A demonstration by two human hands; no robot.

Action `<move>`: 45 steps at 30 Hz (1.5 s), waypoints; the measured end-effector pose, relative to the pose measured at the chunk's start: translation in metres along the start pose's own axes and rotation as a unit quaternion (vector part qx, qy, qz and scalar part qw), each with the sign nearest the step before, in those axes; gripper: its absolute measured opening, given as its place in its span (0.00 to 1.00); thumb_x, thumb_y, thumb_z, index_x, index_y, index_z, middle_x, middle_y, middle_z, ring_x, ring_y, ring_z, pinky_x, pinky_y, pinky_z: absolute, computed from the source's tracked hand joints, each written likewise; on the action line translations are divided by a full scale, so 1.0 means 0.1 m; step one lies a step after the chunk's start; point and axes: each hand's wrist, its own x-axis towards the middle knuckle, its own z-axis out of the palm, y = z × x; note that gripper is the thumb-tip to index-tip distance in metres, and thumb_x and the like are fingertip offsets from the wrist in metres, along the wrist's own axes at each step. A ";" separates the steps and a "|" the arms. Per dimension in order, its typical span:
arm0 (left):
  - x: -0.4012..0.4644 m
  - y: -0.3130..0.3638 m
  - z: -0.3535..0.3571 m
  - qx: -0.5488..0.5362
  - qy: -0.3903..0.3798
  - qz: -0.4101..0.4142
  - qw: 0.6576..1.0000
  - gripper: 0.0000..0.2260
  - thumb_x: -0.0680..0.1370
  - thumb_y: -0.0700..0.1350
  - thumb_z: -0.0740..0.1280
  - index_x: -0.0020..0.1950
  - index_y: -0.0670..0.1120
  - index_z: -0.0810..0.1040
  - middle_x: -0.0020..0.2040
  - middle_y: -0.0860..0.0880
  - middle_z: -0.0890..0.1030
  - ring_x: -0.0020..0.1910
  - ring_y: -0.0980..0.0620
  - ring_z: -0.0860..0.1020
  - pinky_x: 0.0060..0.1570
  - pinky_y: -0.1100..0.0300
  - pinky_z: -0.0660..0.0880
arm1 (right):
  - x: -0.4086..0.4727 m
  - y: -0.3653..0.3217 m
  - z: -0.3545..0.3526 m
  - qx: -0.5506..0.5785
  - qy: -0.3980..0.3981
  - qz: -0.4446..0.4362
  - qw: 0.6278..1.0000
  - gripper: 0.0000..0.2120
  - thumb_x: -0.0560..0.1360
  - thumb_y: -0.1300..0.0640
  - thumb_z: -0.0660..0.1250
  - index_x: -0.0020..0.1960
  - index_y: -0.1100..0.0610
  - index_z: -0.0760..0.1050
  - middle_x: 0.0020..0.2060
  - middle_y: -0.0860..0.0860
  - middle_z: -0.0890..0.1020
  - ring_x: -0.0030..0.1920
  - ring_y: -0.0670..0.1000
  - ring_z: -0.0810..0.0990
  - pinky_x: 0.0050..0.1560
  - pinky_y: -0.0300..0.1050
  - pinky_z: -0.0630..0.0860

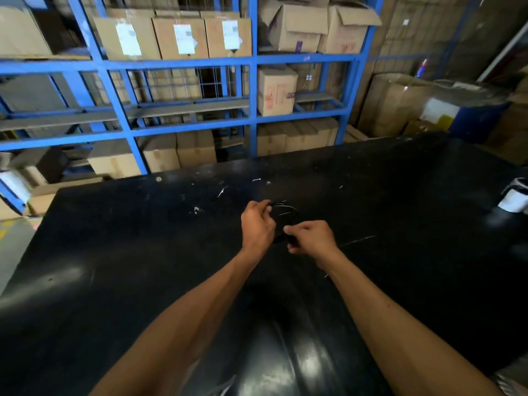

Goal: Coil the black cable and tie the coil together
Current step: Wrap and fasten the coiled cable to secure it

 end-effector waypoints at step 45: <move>0.01 0.33 -0.23 -0.201 -0.098 -0.128 0.966 0.12 0.79 0.34 0.66 0.61 0.42 0.82 0.43 0.45 0.85 0.37 0.55 0.79 0.41 0.62 0.80 | -0.10 -0.31 -0.10 -0.291 0.065 -0.332 0.895 0.17 0.77 0.61 0.71 0.66 0.58 0.77 0.60 0.53 0.78 0.55 0.49 0.81 0.53 0.37 0.79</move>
